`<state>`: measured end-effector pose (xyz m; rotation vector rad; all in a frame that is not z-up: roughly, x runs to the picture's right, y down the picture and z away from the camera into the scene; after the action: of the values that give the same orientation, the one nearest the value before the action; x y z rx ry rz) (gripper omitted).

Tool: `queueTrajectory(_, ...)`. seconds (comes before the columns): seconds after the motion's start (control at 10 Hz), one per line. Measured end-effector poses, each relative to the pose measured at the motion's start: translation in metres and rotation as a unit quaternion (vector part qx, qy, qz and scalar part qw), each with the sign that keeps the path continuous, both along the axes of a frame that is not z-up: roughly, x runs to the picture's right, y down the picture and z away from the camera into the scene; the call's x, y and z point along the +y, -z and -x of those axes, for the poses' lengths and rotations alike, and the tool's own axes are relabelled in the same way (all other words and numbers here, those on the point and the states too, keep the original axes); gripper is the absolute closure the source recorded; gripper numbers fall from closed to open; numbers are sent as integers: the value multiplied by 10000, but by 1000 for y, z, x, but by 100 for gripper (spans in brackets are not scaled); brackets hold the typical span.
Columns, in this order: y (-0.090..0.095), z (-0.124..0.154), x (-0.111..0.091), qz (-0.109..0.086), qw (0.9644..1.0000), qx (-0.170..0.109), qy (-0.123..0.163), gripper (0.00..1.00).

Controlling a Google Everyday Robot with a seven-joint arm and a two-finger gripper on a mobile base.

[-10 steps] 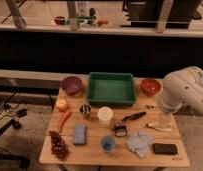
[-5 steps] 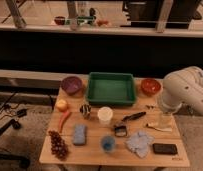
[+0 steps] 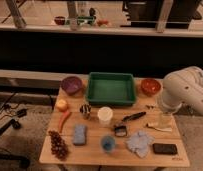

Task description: Place grapes in red bowl

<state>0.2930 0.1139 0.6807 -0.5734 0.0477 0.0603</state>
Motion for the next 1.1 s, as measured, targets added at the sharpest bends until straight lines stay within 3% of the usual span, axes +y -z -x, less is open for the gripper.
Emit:
queueTrajectory(0.4, 1, 1, 0, -18, 10000, -35, 16, 20)
queueTrajectory(0.6, 9, 13, 6, -47, 9996, -237, 117, 20)
queueTrajectory(0.9, 25, 75, 23, -136, 9964, -705, 449, 20)
queueTrajectory(1.1, 34, 131, 35, -226, 9915, -1041, 750, 20)
